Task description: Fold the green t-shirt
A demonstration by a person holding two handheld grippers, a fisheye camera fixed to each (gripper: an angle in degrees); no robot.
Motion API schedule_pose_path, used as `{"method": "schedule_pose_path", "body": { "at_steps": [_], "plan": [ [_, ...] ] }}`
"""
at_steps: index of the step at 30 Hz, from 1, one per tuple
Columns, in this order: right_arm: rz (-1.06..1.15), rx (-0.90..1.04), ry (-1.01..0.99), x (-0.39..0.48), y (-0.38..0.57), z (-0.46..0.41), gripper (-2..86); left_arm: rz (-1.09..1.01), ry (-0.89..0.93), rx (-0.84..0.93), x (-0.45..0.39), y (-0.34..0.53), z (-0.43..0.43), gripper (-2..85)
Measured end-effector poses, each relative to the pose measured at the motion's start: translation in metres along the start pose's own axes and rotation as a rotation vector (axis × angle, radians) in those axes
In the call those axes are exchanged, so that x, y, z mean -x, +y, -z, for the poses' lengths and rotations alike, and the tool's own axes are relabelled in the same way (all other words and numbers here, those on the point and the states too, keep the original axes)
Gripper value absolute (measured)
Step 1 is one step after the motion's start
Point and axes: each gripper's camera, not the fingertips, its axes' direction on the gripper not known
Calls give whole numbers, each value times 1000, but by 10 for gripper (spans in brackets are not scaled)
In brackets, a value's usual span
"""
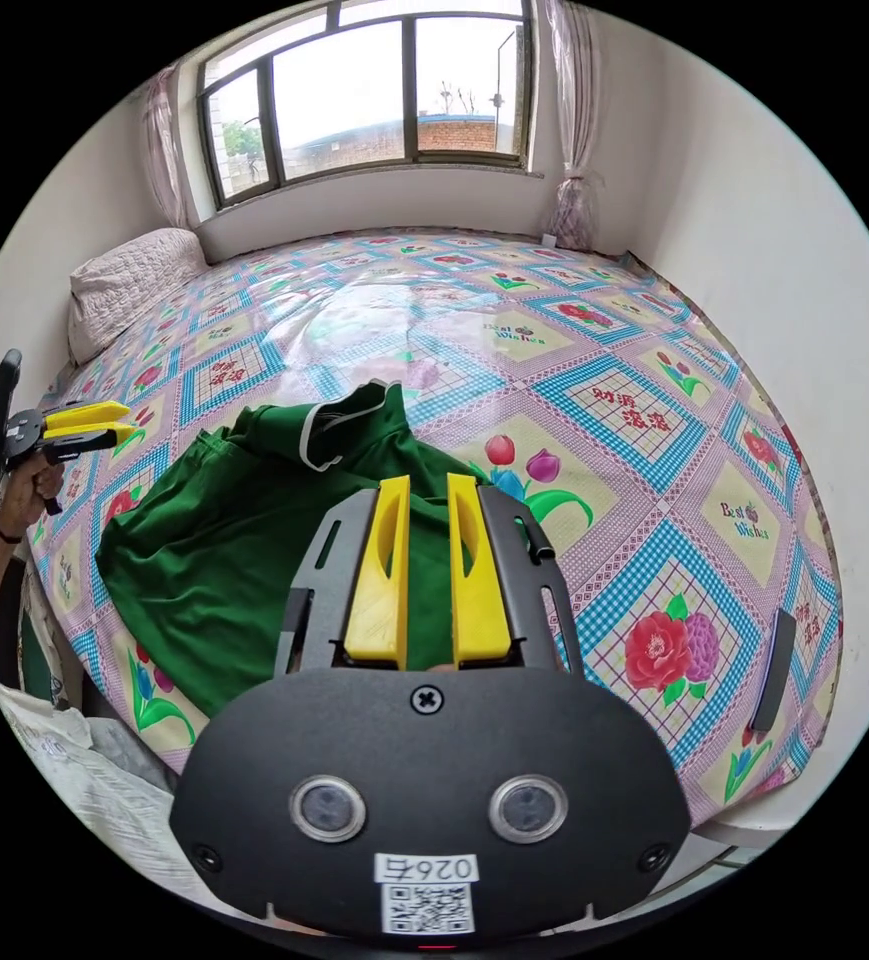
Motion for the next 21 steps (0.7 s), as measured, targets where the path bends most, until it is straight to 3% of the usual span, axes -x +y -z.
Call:
{"method": "schedule_pose_path", "body": {
  "at_steps": [11,21],
  "plan": [
    [147,83,-57,-16,-29,-62,65,-323,214,70,2,-89,-97,158],
    [353,238,-124,3,-50,-130,78,-462,298,236,25,-116,-169,165]
  ]
}}
